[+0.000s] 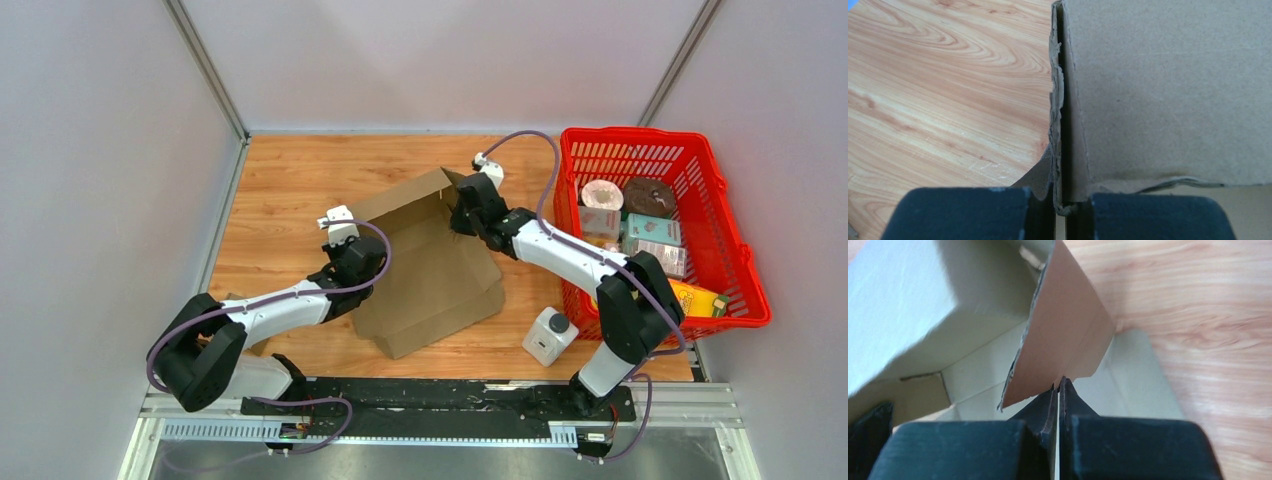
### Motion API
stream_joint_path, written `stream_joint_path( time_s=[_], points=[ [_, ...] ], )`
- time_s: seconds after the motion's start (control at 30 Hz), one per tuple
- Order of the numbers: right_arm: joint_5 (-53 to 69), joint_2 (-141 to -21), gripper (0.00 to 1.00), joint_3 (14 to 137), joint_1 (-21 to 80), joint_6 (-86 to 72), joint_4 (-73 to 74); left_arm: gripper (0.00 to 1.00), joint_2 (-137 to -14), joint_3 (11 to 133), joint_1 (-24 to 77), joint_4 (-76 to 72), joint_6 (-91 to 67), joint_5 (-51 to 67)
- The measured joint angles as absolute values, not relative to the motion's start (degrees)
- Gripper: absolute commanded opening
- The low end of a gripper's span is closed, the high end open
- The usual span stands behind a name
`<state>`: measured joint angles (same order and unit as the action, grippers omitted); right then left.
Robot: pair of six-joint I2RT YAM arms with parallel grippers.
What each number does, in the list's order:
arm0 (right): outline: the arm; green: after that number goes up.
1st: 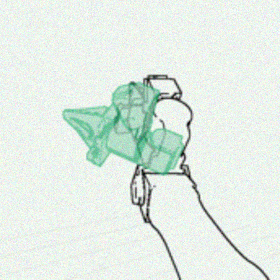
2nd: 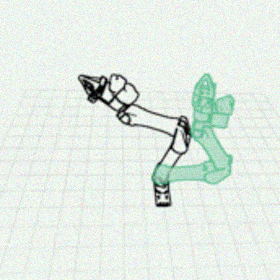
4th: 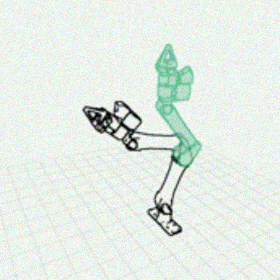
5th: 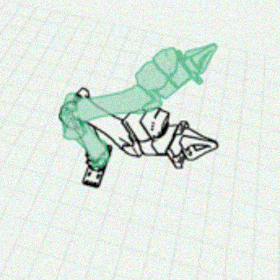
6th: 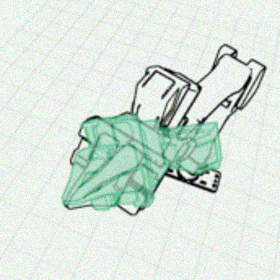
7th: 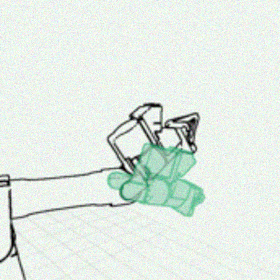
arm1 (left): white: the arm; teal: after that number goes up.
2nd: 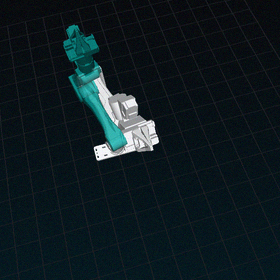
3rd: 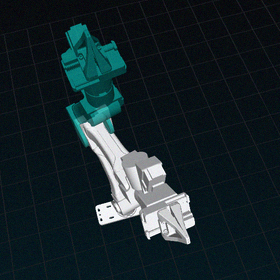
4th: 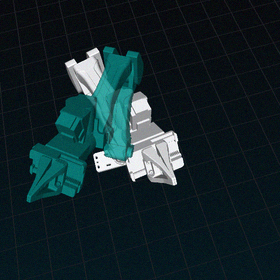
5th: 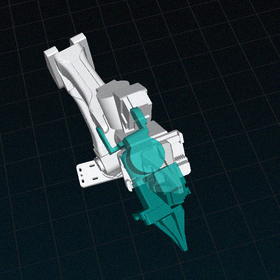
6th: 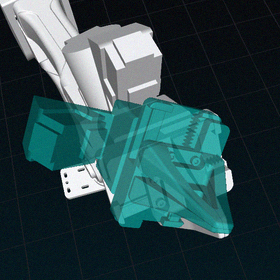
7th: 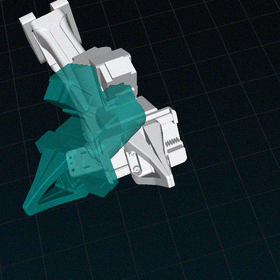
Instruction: Fold the paper box
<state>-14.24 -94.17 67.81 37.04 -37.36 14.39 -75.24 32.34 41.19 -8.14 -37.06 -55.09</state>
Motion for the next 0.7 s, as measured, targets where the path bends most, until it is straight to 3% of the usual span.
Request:
stream_joint_path(
  time_s=[0.03,0.17,0.2,0.37,0.5,0.57,0.7],
  points=[
    [-14.02,-94.15,0.01,67.48,37.78,-38.19,14.13,0.0,-75.24,32.34,41.23,-8.03,-37.01,-55.2],
    [-12.16,-92.73,0.49,62.33,41.89,-38.96,10.52,0.0,-75.24,32.34,41.23,-8.1,-36.93,-55.11],
    [-10.74,-92.03,0.54,60.38,42.74,-37.69,9.87,0.0,-75.24,32.29,41.28,-8.43,-36.71,-54.87],
    [-5.39,-86.39,0.56,56.49,41.23,-26.02,12.05,0.0,-75.11,31.22,41.5,-10.11,-36.01,-54.28],
    [-5.41,-77.03,0.57,55.75,35.16,-15.92,13.76,0.0,-75.07,31.11,41.52,-10.52,-35.66,-54.08],
    [-5.48,-74.32,0.61,55.75,31.64,-12.38,13.06,0.0,-74.98,31.09,41.54,-10.57,-35.62,-54.06],
    [-3.92,-75.57,0.63,55.86,27.14,-4.51,8.12,0.0,-74.74,30.65,41.54,-11.25,-35.31,-53.89]
  ],
)
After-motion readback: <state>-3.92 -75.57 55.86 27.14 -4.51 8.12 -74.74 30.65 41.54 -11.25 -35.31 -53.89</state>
